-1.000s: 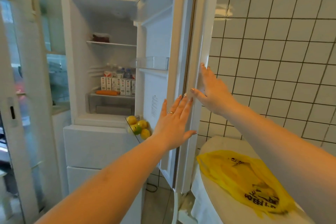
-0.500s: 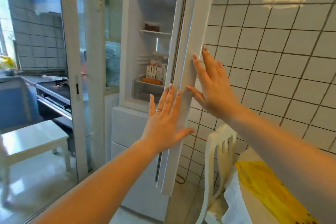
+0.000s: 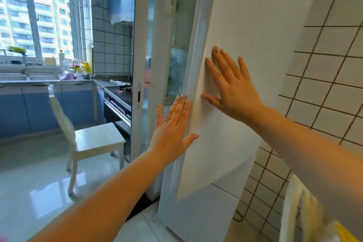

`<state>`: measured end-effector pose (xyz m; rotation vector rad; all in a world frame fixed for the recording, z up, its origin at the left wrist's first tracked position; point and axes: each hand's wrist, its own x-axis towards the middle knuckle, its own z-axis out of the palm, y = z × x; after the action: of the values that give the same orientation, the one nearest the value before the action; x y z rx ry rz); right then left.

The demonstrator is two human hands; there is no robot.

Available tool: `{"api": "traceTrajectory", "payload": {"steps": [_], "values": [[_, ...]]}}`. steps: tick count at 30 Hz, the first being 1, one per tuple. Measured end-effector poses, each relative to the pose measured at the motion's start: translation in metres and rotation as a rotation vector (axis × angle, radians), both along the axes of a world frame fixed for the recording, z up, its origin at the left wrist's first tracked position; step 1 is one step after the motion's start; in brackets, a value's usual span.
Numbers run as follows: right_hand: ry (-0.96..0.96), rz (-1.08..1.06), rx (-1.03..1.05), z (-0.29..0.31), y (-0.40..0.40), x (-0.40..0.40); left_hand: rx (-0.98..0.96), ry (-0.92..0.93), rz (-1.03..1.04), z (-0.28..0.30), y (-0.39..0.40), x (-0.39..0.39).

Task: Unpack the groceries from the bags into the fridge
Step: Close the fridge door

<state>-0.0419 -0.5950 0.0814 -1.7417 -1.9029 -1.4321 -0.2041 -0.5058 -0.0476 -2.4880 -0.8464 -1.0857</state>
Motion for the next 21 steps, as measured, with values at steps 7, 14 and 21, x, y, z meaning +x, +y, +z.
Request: {"api": "traceTrajectory", "payload": {"steps": [7,14,21], "values": [[-0.077,0.007,0.006,-0.006,0.096,0.015,-0.029,-0.021,-0.014,0.005,0.101,-0.007],[-0.122,-0.050,0.021,-0.006,0.181,0.037,-0.143,0.051,-0.089,0.019,0.199,0.004],[-0.076,-0.147,0.072,-0.019,0.252,0.058,-0.352,-0.146,-0.262,0.022,0.263,0.041]]}}
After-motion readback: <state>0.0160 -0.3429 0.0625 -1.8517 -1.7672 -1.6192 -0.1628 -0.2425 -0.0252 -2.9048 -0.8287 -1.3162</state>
